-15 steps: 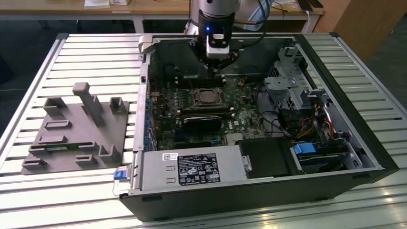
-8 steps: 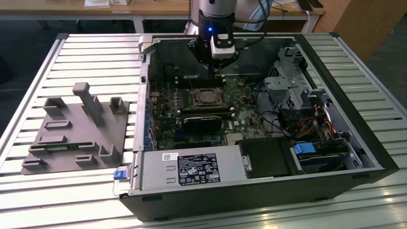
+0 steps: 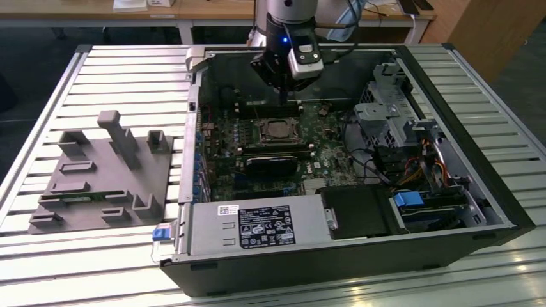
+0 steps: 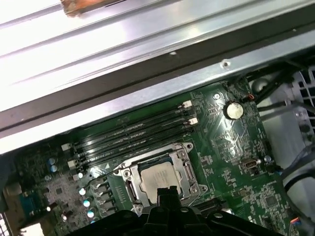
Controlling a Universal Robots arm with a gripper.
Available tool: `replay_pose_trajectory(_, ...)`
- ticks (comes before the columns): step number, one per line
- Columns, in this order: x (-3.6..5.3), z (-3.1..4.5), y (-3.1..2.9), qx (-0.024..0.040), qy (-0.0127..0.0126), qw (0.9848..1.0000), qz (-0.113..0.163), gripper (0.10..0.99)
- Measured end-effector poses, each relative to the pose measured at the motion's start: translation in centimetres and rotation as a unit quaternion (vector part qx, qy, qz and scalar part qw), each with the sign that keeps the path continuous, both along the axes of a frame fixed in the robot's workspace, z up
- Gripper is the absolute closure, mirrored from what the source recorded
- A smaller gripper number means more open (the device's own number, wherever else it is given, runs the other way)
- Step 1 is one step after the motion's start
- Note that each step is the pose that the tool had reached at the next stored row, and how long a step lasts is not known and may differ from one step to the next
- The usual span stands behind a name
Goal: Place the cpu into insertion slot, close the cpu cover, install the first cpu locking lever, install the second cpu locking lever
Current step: 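Install the first cpu locking lever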
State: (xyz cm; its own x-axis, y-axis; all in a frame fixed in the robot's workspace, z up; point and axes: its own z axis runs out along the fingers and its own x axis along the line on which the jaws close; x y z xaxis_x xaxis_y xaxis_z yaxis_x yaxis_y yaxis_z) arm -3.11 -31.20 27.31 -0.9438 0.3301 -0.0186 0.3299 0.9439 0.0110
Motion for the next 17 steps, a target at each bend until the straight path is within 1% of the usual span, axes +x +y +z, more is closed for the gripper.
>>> replay_pose_trajectory(2, 0.0, -0.01, 0.0, 0.0, 0.0, 0.9998, 0.018, 0.98)
replay_pose_trajectory(4, 0.0, -0.01, 0.0, 0.0, 0.0, 0.9994, 0.036, 0.98)
replay_pose_trajectory(7, 0.0, -0.02, 0.0, 0.0, 0.0, 0.998, 0.064, 0.98)
replay_pose_trajectory(9, 0.0, -0.02, 0.0, 0.0, 0.0, 0.9967, 0.082, 0.98)
replay_pose_trajectory(11, 0.0, -0.03, 0.0, 0.0, 0.0, 0.995, 0.1, 0.98)
replay_pose_trajectory(13, 0.0, -0.03, 0.0, 0.0, 0.0, 0.993, 0.118, 0.98)
replay_pose_trajectory(15, 0.0, -0.04, 0.0, 0.0, 0.0, 0.9907, 0.136, 0.98)
replay_pose_trajectory(17, 0.0, -0.04, 0.0, 0.0, 0.0, 0.9881, 0.154, 0.98)
